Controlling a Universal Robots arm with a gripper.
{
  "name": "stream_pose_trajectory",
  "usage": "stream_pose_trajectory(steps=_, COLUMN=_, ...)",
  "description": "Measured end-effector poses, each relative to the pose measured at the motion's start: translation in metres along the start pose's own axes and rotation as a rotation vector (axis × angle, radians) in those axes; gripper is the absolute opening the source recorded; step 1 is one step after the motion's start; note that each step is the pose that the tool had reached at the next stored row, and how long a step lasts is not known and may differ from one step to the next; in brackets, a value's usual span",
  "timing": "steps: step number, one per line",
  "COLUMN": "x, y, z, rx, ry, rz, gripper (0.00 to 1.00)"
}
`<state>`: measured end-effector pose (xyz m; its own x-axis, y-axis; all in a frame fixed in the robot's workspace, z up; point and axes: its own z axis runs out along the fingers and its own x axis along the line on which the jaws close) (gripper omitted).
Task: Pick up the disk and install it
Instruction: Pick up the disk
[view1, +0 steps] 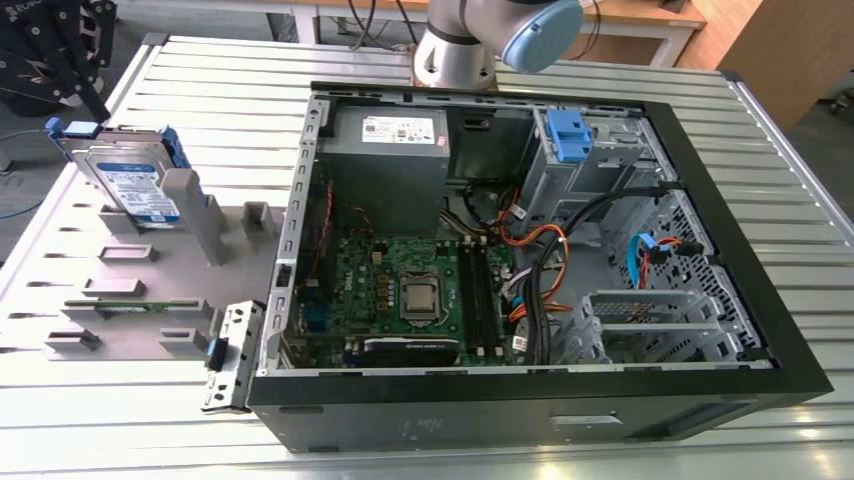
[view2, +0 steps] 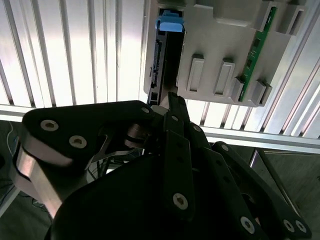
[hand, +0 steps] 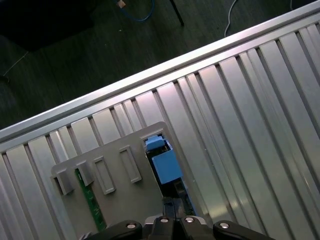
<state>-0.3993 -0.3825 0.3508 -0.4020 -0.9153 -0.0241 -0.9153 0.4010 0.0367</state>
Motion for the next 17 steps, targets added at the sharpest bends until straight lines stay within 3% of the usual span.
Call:
stream_pose_trajectory(steps=12, x=0.0, y=0.0, z=0.0, rx=-0.0002, ry=0.0002, rz=-0.005, gripper=0.11)
stream_pose_trajectory(steps=17, x=0.0, y=0.0, z=0.0003, rx=-0.0018, ry=0.0027, rz=-0.072, gripper=0.11)
